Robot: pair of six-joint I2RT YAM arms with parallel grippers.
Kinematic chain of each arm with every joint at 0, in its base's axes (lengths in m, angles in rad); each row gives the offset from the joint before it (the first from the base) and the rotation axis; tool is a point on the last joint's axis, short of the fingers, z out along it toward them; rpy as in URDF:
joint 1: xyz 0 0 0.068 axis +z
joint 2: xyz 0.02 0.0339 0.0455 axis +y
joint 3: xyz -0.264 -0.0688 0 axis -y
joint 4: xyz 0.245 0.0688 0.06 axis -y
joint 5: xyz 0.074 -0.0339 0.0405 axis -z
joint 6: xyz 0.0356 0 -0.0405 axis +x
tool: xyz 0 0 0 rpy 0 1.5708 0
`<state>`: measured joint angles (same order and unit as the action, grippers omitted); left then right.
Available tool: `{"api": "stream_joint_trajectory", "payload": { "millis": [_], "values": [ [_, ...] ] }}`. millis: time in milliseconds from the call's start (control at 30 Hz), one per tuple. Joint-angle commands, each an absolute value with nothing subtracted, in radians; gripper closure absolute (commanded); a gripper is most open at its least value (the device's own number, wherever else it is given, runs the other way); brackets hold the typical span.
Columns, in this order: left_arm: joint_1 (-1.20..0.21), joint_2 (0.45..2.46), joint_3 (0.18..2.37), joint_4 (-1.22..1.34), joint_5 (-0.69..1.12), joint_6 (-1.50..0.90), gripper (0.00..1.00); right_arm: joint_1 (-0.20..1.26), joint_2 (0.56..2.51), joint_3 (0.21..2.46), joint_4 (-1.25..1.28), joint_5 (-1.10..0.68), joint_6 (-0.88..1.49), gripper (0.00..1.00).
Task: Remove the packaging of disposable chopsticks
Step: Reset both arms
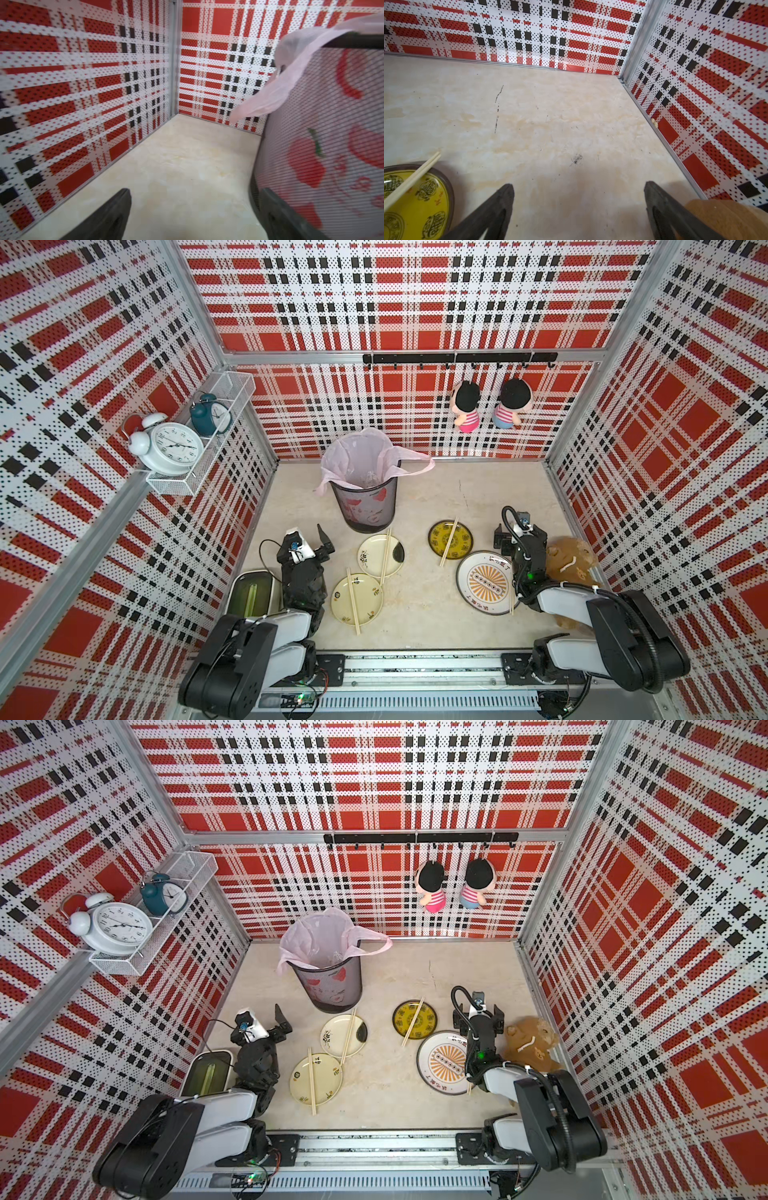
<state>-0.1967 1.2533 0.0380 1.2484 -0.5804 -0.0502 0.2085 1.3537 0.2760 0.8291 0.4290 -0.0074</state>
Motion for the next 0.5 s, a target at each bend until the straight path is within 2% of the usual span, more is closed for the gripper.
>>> {"api": "stream_joint_trajectory", "payload": {
  "millis": [0, 200, 233, 333, 400, 467],
  "values": [
    [-0.166, 1.357, 0.028, 1.547, -0.55, 0.011, 0.02, 0.166, 1.432, 0.243, 1.145, 0.397, -0.023, 0.0],
    [-0.062, 1.6, 0.038, 1.758, -0.406, -0.033, 0.02, 0.1, 1.593, 0.216, 1.348, 0.309, 0.03, 0.0],
    [-0.055, 1.637, 0.047, 1.806, -0.374, -0.025, 0.02, 0.099, 1.575, 0.224, 1.306, 0.306, 0.037, 0.0],
    [-0.037, 1.546, 0.106, 1.532, -0.356, -0.052, 0.02, 0.094, 1.583, 0.257, 1.255, 0.34, 0.054, 0.0],
    [-0.032, 1.58, 0.15, 1.526, -0.333, -0.047, 0.02, 0.091, 1.566, 0.279, 1.176, 0.368, 0.08, 0.0],
    [-0.032, 1.577, 0.176, 1.469, -0.326, -0.046, 0.02, 0.084, 1.577, 0.273, 1.207, 0.364, 0.082, 0.0]
  ]
}}
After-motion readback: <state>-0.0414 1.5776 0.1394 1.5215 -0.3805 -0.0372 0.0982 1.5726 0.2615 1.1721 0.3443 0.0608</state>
